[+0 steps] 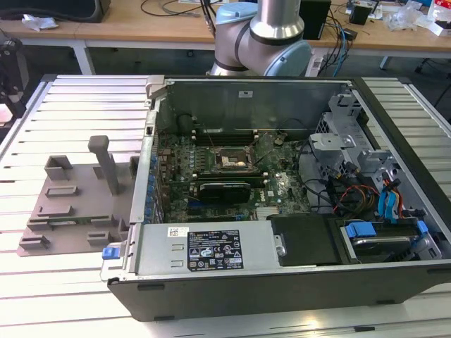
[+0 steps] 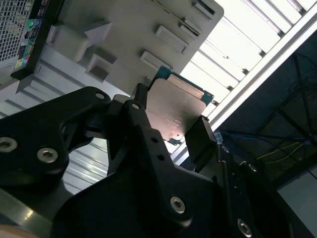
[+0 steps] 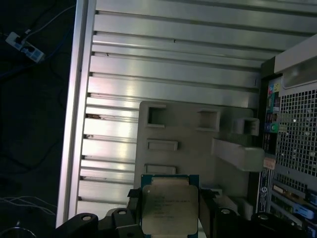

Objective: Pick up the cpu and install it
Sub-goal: 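Pick up the cpu and move it towards the insertion slot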

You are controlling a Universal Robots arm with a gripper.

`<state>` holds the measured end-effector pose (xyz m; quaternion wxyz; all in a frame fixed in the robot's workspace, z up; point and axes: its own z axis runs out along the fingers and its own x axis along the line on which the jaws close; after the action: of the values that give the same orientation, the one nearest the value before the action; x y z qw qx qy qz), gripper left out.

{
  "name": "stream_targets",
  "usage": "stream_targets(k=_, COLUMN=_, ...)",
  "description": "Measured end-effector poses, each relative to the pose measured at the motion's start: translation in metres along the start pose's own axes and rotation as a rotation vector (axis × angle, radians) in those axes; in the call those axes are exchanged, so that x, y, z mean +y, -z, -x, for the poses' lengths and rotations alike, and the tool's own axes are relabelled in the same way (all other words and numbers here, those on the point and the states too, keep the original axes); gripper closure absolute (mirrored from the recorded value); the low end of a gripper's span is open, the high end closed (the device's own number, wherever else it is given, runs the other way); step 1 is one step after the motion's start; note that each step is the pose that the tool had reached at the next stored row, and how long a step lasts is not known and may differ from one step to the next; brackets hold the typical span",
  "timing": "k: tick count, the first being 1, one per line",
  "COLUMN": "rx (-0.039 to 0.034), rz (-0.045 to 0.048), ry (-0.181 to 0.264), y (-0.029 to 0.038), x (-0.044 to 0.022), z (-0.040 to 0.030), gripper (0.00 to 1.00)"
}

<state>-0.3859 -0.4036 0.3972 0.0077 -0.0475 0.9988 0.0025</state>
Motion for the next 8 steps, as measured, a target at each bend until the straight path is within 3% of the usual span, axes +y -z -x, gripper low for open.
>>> stream_targets(k=8, rx=0.0000, rz=0.0000, ry=0.000, y=0.0148, x=0.0001, z=0.0002, gripper=0.45)
